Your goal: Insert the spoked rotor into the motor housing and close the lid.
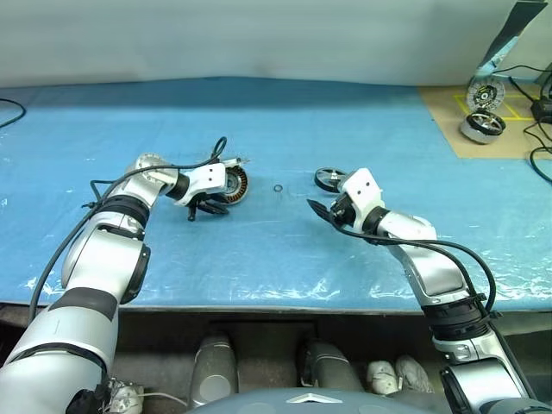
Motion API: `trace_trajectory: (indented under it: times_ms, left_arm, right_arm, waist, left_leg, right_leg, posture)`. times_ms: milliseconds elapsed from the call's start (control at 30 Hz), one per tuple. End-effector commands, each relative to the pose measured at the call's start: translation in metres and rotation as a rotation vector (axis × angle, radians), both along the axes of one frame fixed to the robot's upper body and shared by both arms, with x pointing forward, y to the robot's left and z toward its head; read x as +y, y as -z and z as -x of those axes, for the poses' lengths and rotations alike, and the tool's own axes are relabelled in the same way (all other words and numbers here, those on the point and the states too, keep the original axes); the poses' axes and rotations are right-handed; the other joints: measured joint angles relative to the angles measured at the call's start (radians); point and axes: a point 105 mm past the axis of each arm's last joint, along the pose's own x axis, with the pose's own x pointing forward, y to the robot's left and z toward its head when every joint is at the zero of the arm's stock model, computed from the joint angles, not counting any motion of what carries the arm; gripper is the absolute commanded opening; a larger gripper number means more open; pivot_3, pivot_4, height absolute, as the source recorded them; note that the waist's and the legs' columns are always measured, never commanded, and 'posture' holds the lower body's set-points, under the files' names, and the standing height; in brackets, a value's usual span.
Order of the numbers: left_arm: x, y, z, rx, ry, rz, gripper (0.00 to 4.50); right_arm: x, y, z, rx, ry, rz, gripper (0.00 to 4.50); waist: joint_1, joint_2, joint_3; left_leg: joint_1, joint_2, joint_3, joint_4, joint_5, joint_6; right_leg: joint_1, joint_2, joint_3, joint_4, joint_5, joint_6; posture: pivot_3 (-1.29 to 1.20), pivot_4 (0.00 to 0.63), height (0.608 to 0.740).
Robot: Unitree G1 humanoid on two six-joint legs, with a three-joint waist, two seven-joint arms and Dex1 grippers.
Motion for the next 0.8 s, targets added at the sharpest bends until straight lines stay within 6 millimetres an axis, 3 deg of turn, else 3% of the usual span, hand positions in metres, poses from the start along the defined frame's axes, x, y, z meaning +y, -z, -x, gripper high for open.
trace_trajectory:
  times_ms: [33, 300, 500, 600, 700, 800]
  left_arm:
    - [0.008, 0.010, 0.008, 0.068, 0.012, -0.034, 1.37]
    - [0.001, -0.008, 0.008, 0.029, 0.070, 0.041, 1.37]
    - [-0.014, -0.038, 0.007, 0.009, 0.118, 0.197, 1.37]
    - [-0.012, -0.043, 0.009, 0.026, 0.137, 0.199, 1.37]
    - [-0.009, -0.043, 0.008, 0.007, 0.134, 0.182, 2.01]
    - [-0.005, -0.042, 0.008, -0.032, 0.141, 0.151, 2.97]
  right_arm:
    - [0.001, -0.017, -0.001, -0.066, -0.005, -0.005, 3.59]
    - [0.001, -0.016, -0.001, -0.065, -0.007, -0.006, 3.59]
    - [0.001, -0.016, -0.001, -0.063, -0.009, -0.006, 3.59]
    - [0.001, -0.015, -0.001, -0.062, -0.011, -0.005, 3.59]
    - [0.002, -0.015, -0.002, -0.062, -0.014, -0.003, 3.59]
    - [0.002, -0.016, -0.002, -0.062, -0.019, -0.002, 3.59]
  waist:
    - [0.000, 0.000, 0.000]
    - [0.000, 0.000, 0.000]
    - [0.002, 0.000, 0.003]
    - [0.002, 0.000, 0.005]
    - [0.002, 0.000, 0.006]
    - [0.002, 0.000, 0.006]
  left_leg:
    - [0.000, 0.000, 0.000, -0.001, 0.000, 0.000]
    - [-0.001, -0.001, 0.000, -0.004, 0.000, 0.000]
    - [-0.003, -0.001, 0.001, -0.005, 0.000, 0.000]
    - [-0.004, -0.001, 0.001, -0.006, 0.000, 0.000]
    - [-0.004, -0.001, 0.001, -0.006, 0.000, 0.000]
    - [-0.004, 0.000, 0.001, -0.006, 0.000, 0.000]
  right_leg:
    - [0.000, 0.000, 0.000, -0.001, 0.000, 0.000]
    - [0.000, 0.000, -0.001, -0.005, 0.000, 0.000]
    - [-0.001, 0.001, -0.002, -0.007, 0.000, 0.000]
    - [-0.001, 0.001, -0.003, -0.007, 0.000, 0.000]
    - [-0.002, 0.001, -0.003, -0.007, 0.000, 0.000]
    - [-0.002, 0.001, -0.003, -0.007, 0.000, 0.000]
  posture:
    - [0.00, 0.150, 0.740]
    - [0.00, 0.150, 0.740]
    - [0.00, 0.150, 0.740]
    - [0.00, 0.150, 0.740]
    - [0.00, 0.150, 0.740]
    - [0.00, 0.150, 0.740]
